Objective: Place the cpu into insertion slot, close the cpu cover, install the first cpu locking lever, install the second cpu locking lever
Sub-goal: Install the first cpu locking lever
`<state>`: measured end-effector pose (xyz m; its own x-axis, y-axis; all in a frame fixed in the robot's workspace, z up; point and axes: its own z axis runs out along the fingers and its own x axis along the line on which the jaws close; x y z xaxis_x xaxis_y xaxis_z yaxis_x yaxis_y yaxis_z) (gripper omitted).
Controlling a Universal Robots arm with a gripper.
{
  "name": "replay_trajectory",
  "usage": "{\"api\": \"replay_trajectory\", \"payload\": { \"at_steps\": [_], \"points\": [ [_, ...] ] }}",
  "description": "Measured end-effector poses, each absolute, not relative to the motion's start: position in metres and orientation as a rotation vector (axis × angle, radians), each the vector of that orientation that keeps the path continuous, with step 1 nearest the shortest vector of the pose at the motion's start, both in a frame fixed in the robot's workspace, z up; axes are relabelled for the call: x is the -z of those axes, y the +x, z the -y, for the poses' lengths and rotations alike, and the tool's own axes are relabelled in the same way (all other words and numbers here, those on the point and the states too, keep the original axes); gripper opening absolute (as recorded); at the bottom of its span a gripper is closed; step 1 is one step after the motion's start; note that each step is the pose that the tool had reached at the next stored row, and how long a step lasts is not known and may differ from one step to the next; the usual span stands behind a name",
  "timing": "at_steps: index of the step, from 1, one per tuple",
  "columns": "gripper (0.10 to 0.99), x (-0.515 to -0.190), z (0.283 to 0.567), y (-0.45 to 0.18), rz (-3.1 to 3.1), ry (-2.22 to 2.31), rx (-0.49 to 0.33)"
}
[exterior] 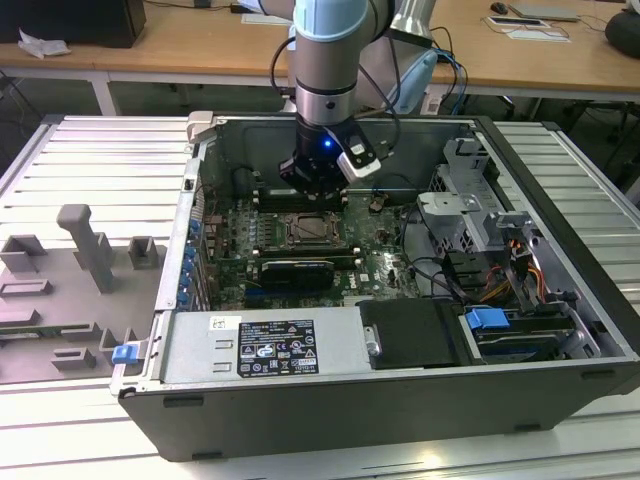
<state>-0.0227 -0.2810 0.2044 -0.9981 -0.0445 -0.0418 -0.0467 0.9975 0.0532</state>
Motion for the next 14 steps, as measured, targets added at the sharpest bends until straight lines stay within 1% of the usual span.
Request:
{"api": "replay_trajectory", "payload": {
  "at_steps": [14],
  "points": [
    [0.11,-0.2028,0.2806,-0.0201,-3.099,-0.072,-0.076]
  ]
}}
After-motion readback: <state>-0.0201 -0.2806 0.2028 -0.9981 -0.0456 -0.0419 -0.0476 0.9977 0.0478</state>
